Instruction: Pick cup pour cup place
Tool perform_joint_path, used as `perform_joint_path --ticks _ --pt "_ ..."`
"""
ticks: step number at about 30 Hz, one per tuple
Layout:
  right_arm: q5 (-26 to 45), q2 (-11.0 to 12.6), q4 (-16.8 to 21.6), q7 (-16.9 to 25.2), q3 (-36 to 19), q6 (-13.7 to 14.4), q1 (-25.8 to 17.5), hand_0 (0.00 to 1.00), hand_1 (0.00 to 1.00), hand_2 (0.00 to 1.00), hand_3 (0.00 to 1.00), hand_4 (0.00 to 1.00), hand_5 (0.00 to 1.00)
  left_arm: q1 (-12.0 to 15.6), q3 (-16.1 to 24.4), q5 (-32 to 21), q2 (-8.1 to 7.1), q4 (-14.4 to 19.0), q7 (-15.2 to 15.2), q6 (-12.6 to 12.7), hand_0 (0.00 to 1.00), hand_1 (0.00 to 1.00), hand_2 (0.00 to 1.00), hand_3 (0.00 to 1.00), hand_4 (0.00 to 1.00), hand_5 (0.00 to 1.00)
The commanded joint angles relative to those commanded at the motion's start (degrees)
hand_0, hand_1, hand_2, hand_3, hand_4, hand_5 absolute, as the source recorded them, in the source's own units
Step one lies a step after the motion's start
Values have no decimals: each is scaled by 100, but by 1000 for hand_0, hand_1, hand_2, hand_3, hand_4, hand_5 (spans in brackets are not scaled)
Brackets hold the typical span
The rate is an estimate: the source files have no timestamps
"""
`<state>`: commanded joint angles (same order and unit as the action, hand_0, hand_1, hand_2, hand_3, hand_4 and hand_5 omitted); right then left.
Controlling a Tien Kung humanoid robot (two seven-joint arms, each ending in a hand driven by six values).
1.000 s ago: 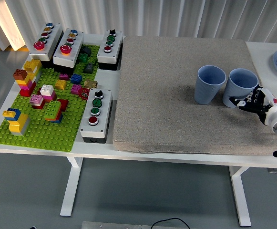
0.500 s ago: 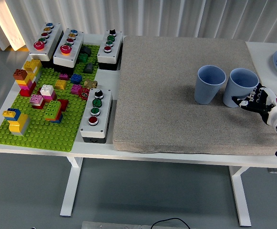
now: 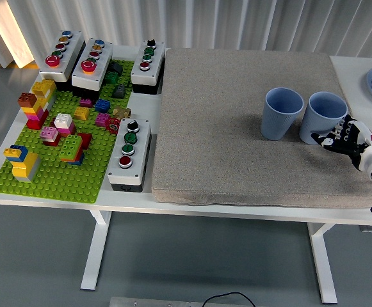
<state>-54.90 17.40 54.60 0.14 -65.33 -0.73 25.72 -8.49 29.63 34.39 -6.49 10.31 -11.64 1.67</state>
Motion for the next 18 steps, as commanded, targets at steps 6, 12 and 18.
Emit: perform_joint_path --ticks 6,12,18 --pt "-18 59 46 -3 -66 -9 -59 931 871 936 943 801 2 12 -29 -45 1 0 5 0 749 777 832 650 553 940" --pt "-10 133 191 -18 -124 -6 -180 930 871 934 943 801 2 24 -56 -75 -1 0 4 -2 749 778 832 650 553 939" --pt "-53 305 579 -53 -283 -32 -430 928 869 931 944 801 2 49 -5 -44 -5 0 -4 0 750 778 832 650 554 940"
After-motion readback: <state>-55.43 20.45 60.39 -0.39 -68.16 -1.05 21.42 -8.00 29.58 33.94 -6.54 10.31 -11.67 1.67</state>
